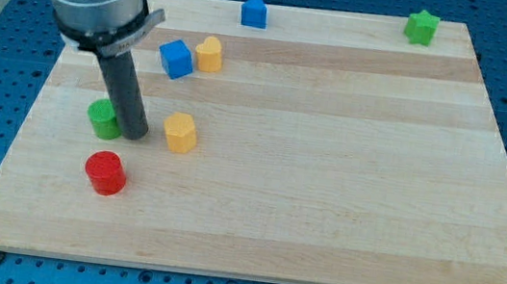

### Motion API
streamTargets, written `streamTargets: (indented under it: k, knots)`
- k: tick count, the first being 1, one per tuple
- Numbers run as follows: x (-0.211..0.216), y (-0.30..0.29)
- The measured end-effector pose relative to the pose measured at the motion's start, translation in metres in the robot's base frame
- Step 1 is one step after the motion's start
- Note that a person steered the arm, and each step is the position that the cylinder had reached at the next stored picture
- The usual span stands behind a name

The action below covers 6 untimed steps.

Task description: Place the green circle to the left center of the board

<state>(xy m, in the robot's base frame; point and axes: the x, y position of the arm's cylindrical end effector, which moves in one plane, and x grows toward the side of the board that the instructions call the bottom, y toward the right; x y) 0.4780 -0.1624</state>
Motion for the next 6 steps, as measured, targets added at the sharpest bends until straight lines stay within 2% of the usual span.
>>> streamTargets:
  k: [1, 6]
  knots:
    - [0.012, -0.003]
    - [-0.035, -0.06]
